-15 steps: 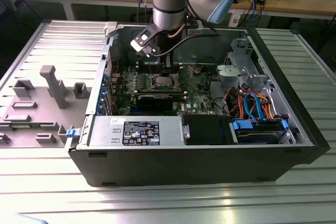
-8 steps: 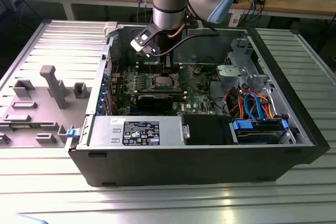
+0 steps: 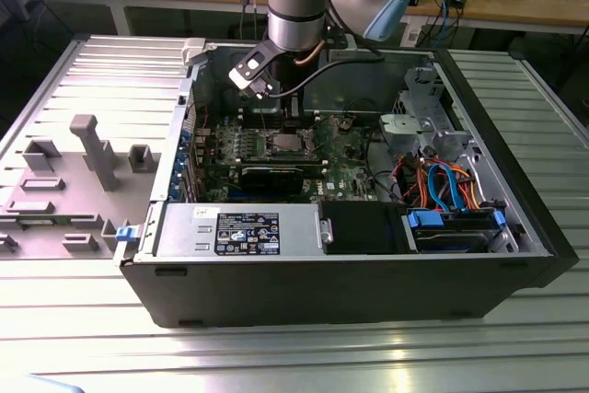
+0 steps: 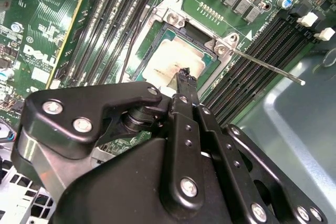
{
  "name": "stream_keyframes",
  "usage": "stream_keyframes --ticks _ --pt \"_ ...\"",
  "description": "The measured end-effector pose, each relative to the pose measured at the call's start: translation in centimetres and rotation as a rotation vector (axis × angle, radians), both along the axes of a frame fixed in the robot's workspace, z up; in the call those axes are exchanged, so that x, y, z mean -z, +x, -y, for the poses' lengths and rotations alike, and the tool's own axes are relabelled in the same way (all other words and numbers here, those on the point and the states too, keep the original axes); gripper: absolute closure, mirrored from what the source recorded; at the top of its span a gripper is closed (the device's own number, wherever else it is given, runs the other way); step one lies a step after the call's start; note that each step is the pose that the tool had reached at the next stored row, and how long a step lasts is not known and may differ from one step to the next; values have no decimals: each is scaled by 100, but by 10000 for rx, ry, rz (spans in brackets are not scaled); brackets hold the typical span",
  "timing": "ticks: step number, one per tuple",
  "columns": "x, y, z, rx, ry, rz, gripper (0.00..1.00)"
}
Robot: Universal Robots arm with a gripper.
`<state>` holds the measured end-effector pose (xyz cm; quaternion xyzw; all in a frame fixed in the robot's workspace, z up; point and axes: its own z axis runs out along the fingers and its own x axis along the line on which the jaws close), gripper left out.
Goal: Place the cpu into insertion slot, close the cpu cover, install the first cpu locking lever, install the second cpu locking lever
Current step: 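Close the cpu cover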
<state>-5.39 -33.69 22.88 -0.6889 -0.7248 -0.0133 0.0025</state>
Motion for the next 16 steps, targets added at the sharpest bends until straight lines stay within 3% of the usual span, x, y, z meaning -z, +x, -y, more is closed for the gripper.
stream_keyframes --ticks 16 --pt "-151 0 0 0 0 0 89"
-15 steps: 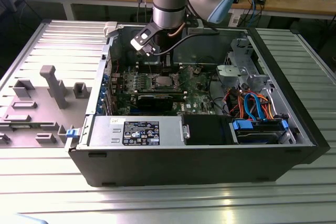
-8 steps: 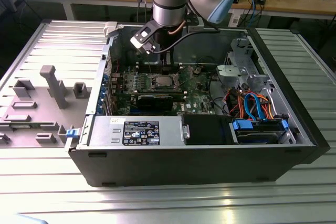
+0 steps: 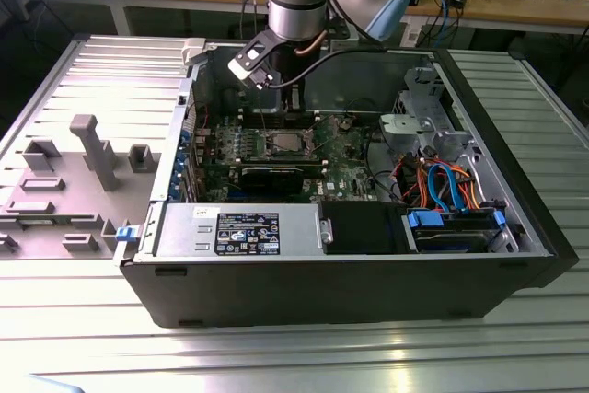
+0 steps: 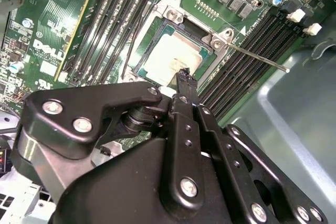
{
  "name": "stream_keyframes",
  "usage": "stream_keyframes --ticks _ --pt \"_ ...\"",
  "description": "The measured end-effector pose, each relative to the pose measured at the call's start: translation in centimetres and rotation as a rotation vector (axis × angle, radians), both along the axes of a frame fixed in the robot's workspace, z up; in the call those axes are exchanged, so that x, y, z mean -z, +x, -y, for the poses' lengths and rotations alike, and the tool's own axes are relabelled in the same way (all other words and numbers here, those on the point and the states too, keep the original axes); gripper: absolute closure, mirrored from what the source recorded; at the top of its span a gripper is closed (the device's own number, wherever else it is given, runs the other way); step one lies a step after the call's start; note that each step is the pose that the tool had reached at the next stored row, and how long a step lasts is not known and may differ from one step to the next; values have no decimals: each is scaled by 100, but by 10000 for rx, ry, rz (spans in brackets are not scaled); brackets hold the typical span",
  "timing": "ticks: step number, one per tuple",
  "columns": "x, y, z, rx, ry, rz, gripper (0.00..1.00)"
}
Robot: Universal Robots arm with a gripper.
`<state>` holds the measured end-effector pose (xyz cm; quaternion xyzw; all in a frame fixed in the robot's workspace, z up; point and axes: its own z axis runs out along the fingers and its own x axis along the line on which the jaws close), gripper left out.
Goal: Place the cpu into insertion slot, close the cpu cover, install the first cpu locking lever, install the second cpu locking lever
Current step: 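Close the cpu cover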
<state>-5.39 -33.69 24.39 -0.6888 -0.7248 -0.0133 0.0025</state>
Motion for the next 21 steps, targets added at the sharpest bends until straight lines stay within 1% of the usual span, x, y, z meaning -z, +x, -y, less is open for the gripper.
stream_keyframes --ticks 5,11,21 --pt "-36 0 0 0 -1 0 89" --pt "-93 0 0 0 0 0 89" --pt "-201 0 0 0 0 0 89"
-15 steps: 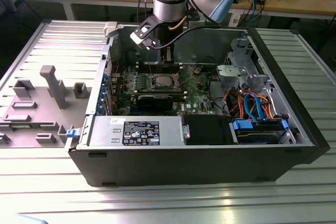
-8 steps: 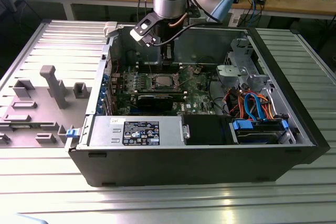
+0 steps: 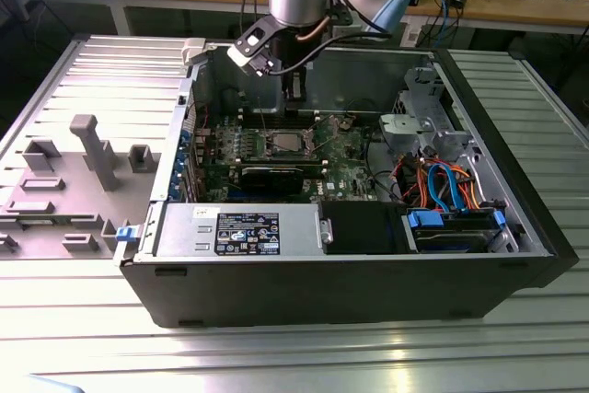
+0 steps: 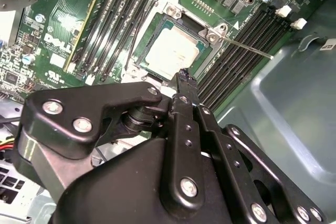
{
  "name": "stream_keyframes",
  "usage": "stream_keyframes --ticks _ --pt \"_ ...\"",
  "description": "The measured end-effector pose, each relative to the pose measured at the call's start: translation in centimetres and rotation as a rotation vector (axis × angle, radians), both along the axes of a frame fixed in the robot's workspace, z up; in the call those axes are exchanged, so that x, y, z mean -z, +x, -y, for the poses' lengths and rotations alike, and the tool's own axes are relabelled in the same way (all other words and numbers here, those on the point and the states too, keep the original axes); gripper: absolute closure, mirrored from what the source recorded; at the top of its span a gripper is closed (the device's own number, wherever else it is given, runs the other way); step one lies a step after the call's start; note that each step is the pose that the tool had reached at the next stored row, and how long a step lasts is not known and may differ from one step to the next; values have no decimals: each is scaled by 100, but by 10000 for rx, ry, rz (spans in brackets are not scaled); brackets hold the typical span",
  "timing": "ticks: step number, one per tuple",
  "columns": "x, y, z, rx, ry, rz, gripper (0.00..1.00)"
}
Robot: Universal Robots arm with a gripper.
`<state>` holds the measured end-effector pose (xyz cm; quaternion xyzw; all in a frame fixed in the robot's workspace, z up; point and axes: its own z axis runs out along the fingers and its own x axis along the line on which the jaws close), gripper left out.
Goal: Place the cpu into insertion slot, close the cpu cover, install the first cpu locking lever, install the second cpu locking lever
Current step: 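Close the cpu cover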
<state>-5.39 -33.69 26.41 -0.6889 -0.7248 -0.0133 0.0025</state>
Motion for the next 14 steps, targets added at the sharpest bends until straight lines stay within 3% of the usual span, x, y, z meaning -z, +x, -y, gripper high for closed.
stream_keyframes --ticks 5,14 --pt "-45 0 0 0 -1 0 89" --pt "-52 16 0 -1 -1 -1 89"
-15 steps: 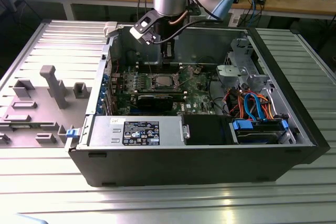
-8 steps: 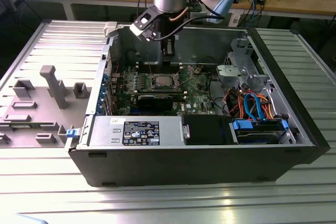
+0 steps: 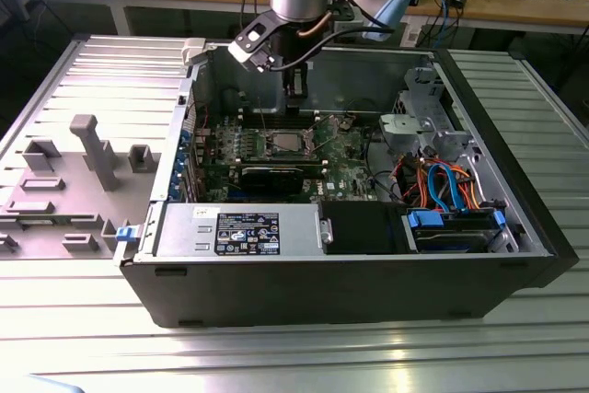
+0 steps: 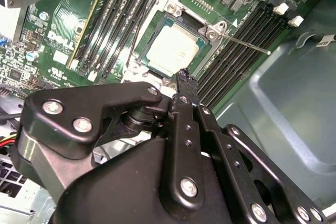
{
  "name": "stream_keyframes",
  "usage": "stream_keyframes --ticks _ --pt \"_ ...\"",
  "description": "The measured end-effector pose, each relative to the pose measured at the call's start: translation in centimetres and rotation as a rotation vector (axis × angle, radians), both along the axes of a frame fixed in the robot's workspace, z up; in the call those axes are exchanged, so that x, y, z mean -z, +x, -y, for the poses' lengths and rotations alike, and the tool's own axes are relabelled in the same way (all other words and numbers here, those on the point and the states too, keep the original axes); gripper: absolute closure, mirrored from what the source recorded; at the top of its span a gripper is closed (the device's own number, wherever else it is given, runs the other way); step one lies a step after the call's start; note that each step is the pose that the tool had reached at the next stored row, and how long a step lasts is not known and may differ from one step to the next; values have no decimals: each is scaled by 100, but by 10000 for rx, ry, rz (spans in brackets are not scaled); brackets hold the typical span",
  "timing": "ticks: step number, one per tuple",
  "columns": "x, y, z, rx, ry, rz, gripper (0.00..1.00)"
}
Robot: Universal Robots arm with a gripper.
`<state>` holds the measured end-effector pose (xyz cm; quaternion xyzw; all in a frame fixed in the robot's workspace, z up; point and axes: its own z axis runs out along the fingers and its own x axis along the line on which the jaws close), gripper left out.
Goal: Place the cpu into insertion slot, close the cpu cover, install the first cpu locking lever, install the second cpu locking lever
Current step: 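Close the cpu cover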
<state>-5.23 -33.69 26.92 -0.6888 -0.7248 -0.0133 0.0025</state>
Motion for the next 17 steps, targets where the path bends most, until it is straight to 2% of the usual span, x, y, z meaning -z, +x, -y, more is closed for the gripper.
stream_keyframes --ticks 12,17 --pt "0 19 0 0 1 0 89" --pt "0 70 0 1 0 0 89"
